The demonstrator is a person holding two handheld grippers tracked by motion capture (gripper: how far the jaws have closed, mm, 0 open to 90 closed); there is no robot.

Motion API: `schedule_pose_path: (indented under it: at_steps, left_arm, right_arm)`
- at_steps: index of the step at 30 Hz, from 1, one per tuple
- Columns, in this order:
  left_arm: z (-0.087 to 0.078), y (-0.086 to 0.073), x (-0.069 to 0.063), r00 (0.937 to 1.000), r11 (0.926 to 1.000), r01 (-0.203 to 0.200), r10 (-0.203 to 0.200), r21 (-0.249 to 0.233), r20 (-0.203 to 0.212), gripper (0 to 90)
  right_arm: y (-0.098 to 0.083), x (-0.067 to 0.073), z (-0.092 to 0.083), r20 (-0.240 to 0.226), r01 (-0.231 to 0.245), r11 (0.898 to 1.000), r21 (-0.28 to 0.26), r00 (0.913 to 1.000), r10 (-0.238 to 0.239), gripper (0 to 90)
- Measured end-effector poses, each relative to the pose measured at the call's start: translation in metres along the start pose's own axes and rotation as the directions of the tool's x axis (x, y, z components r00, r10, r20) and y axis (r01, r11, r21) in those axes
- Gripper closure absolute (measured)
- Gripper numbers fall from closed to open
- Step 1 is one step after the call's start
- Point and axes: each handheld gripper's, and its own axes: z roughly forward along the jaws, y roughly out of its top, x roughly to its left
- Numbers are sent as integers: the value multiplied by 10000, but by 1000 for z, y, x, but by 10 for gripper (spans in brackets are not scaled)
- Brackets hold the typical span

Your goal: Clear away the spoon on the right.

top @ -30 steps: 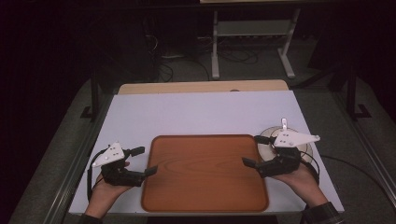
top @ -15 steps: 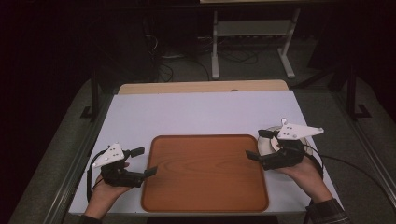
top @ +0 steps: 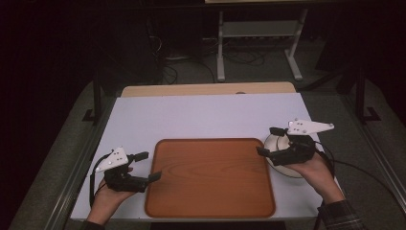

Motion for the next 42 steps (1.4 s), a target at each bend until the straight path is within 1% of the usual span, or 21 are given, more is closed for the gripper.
schedule_pose_path:
  at_steps: [11,18,23,30,34,38,39,42]
  left_arm:
    - [0,0,0,10000,10000,27,-28,-14,-17,124]
    - [0,0,0,10000,10000,50,-50,-25,-38,124]
    - [0,-1,0,10000,10000,38,-38,2,-37,125]
    - [0,0,0,10000,10000,44,-44,-6,-46,126]
    - [0,0,0,10000,10000,37,-37,11,-48,126]
    - [0,0,1,10000,10000,54,-54,-1,-52,127]
    - [0,-1,1,10000,10000,54,-54,4,-56,127]
    - [0,-1,1,10000,10000,62,-62,31,-51,127]
  right_arm:
    - [6,-13,2,256,-93,9998,162,9996,89,132]
    - [10,-25,8,467,-130,9995,274,9988,117,132]
    - [12,-32,10,538,-205,9990,385,9984,184,135]
    - [13,-43,16,666,-427,9977,519,9970,392,142]
    - [14,-50,18,751,-545,9968,585,9959,501,174]
    - [12,-59,18,898,-770,9945,710,9935,706,218]
    - [11,-61,18,949,-883,9931,765,9922,809,242]
    - [9,-66,19,1019,-1021,9903,938,9905,925,312]
